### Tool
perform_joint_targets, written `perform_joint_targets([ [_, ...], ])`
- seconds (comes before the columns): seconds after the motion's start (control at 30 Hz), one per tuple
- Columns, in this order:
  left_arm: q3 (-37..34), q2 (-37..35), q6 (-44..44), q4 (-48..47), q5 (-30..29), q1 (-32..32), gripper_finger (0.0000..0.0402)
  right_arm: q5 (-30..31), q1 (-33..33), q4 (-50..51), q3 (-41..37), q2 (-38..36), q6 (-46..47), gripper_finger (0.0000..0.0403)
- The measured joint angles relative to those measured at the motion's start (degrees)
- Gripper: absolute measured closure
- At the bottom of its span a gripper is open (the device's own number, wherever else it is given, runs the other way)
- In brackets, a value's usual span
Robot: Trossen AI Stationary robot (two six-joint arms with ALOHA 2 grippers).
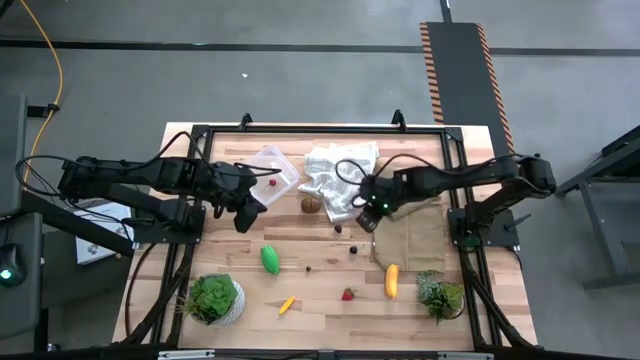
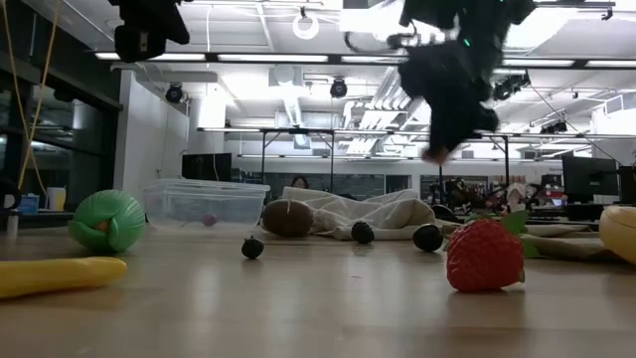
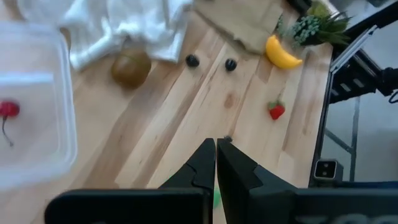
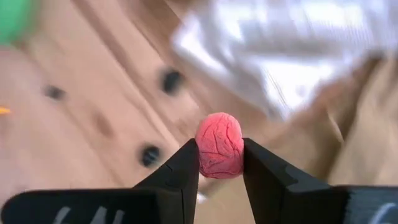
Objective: Pick and placing Produce into tupperware
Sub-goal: Put the pink peach into the transparent bin
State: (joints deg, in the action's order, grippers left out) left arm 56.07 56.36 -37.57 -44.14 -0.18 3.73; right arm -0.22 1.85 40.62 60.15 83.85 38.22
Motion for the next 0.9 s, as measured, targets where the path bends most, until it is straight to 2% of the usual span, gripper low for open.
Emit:
perform_joint_targets([
  [0.43,0.0,0.0,11.4,15.8,-6.7,0.0,0.0396,-0.4,0.0,-8.0,15.8,0.0,-8.9,0.0308],
  [0.7,0.0,0.0,22.5,24.5,-7.1,0.0,0.0396,-5.2,0.0,-15.2,19.4,0.0,-11.3,0.0308],
  [0.9,0.0,0.0,31.4,28.7,-8.6,0.0,0.0396,-12.3,0.4,-19.3,19.8,0.0,-10.6,0.0308],
])
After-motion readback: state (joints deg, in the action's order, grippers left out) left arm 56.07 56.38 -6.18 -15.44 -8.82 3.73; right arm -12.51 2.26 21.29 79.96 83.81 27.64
